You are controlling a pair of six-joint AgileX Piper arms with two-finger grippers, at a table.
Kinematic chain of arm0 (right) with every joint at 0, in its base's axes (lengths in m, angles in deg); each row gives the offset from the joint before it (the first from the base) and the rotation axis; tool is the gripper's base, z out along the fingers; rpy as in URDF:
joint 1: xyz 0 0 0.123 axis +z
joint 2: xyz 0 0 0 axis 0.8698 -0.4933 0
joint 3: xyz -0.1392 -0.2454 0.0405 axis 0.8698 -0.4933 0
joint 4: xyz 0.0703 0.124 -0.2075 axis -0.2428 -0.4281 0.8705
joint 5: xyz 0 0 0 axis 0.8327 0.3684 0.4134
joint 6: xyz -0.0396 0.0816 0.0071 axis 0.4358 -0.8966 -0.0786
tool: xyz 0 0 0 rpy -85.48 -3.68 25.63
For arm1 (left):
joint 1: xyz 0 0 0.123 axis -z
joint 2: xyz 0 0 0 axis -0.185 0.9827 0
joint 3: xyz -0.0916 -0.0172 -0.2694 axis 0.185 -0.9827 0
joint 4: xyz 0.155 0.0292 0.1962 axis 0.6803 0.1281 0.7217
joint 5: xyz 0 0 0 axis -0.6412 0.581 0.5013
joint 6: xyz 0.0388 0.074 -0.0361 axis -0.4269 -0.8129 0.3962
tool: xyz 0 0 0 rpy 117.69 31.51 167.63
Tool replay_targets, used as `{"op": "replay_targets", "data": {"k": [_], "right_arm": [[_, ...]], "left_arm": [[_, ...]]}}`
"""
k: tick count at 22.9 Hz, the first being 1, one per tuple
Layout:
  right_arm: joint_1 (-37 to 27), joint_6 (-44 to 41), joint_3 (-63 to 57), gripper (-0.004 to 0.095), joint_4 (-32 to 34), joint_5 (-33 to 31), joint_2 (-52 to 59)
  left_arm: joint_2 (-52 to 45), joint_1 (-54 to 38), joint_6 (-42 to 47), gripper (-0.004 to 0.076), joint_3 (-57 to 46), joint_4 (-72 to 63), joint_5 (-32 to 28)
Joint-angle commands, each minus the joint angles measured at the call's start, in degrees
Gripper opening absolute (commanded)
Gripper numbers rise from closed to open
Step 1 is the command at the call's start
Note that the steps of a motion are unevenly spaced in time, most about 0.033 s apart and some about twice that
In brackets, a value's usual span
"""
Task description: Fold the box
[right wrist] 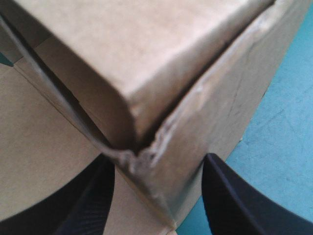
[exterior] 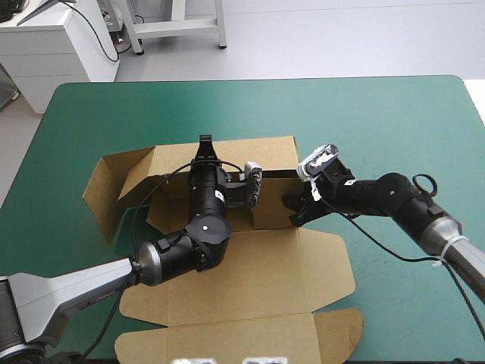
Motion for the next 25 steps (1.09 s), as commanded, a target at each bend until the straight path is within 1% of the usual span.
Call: {"op": "replay_targets", "data": {"k": [1,2,3,4,5,7,9,10,11,12,14,15,16,23,24,25], "right_arm": [[3.92,0.07,-0.68,0.0488,-2.81,11.1,2.15],[6.59,-2.02,-1.86,0.0488,-2.83,18.76,2.15],[7.44,-2.87,-2.31,0.0488,-2.97,21.53,2.15],[8.97,-5.18,-3.1,0.0484,-2.97,26.44,2.15],[9.76,-6.21,-3.32,0.0484,-2.97,28.91,2.03],[10.0,-6.35,-3.32,0.0484,-2.97,31.33,1.91],[10.0,-6.35,-3.32,0.0479,-2.97,33.11,1.91],[10.0,-6.35,-3.32,0.0445,-2.97,33.25,1.91],[10.0,-6.35,-3.32,0.0344,-2.97,33.25,1.91],[10.0,-6.35,-3.32,0.027,-2.97,32.97,1.91],[10.0,-6.35,-3.32,0.0049,-2.85,32.56,1.91],[10.0,-6.35,-3.32,-0.0018,-2.85,32.45,1.91],[10.0,-6.24,-3.32,-0.0008,-2.85,32.45,1.91],[10.0,-5.74,-3.32,-0.0019,-2.73,33.13,1.91],[10.0,-5.5,-3.32,-0.0019,-2.73,33.74,1.91],[10.0,-5.37,-3.32,-0.0019,-2.73,35.44,1.91]], "left_arm": [[-2.23,0.25,-0.26,-0.0008,1.2,3.07,2.02],[-2.23,0.25,-0.26,-0.0008,1.2,3.07,2.02],[-2.23,0.25,-0.26,-0.0008,1.2,3.07,2.02],[-2.23,0.25,-0.26,-0.0008,1.2,3.07,2.13],[-2.23,0.25,-0.26,-0.0008,1.2,3.07,2.13],[-2.23,0.25,-0.26,-0.0008,1.2,3.07,2.03],[-2.23,0.25,-0.26,-0.0008,1.2,3.07,2.03],[-2.23,0.25,-0.26,-0.0008,1.2,3.07,2.03],[-2.23,0.25,-0.26,-0.0008,1.2,3.07,2.03],[-2.23,0.25,-0.26,-0.0008,1.2,3.07,2.03],[-2.23,0.25,-0.26,-0.0008,1.2,3.07,2.03],[-2.23,0.25,-0.26,-0.0008,1.2,3.07,2.03],[-2.23,0.25,-0.26,-0.0008,1.2,3.07,2.03],[-2.23,0.25,-0.26,-0.0006,1.2,3.07,1.47],[-2.23,0.25,-0.26,-0.0001,1.2,3.07,1.47],[-2.23,0.25,-0.69,0.0025,1.2,3.07,0.86]]}}
